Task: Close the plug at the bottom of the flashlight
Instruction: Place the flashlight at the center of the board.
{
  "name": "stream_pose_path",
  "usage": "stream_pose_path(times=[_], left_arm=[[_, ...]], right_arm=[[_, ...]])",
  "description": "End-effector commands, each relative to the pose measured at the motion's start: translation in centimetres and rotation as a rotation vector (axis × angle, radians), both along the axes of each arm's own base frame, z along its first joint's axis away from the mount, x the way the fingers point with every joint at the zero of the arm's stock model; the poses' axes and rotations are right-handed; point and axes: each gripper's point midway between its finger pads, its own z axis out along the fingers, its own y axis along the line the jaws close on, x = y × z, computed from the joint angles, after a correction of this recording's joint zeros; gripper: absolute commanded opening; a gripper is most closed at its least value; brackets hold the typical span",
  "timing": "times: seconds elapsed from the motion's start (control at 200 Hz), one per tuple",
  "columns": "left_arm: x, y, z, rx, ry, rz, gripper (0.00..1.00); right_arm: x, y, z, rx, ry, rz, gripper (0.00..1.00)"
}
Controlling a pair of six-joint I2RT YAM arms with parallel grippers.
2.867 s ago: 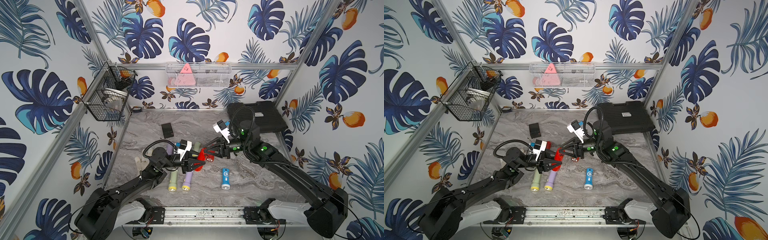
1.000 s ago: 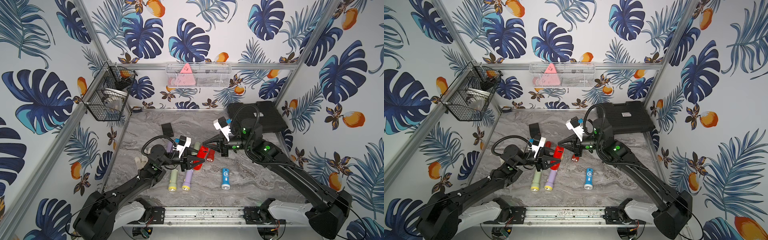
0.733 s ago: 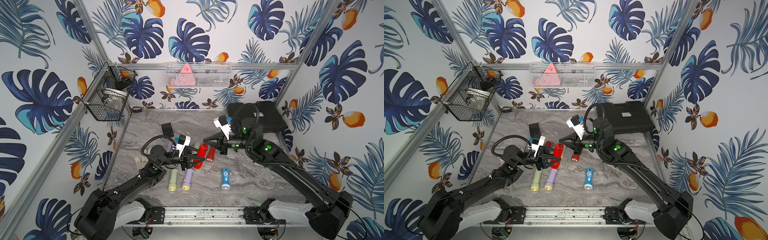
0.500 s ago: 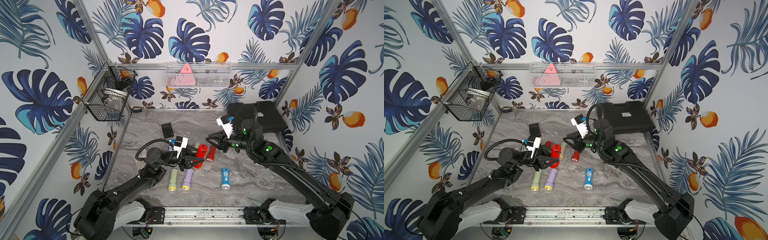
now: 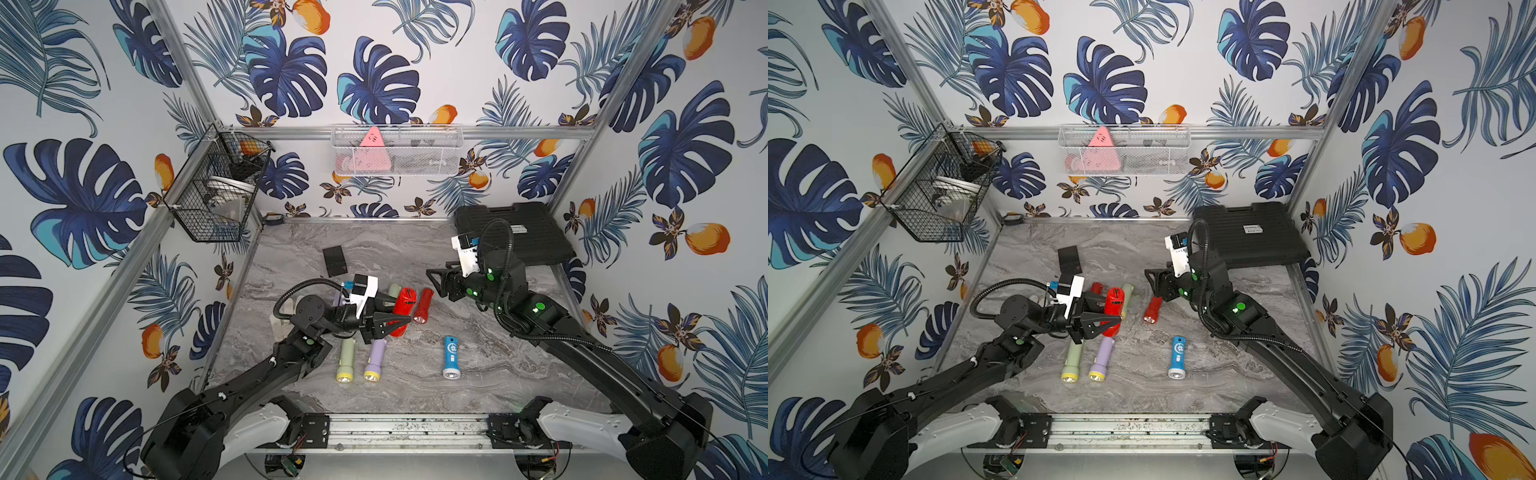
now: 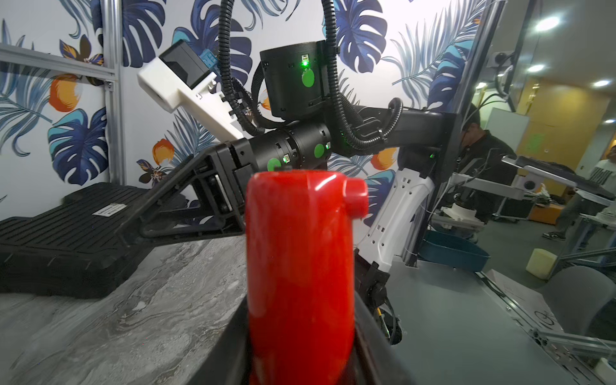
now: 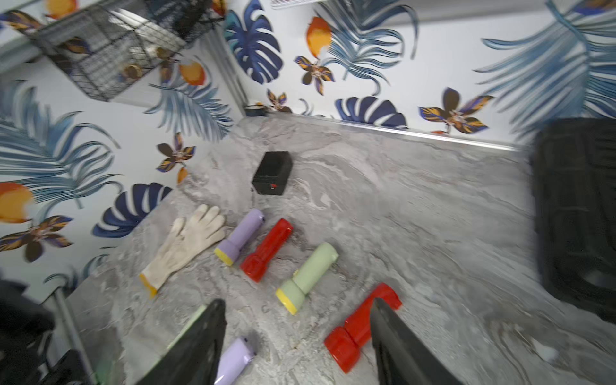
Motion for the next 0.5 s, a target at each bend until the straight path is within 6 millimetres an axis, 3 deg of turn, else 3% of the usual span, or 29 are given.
stream_pose_path(times=[0.0,0.155,0.315,0.495], left_arm=[[1.8,-0.5,-3.8,0.158,0.034,0.165,0.0],[2.3,-1.7,-7.6,0.337,0.117,0.313,0.0],[4.3,-0.4,-11.4,0.457,0.35,0.578,0.0],[4.0,-0.4,-15.4,0.62,0.475,0.731,0.0]], right_arm=[[1.6,-4.2,-2.4,-0.092,0.03,-0.231,0.78],[2.8,-7.8,-5.1,-0.071,0.132,-0.337,1.0],[4.5,-12.9,-6.9,0.033,0.244,-0.484,1.0],[5.3,-15.0,-7.4,0.08,0.274,-0.549,1.0]])
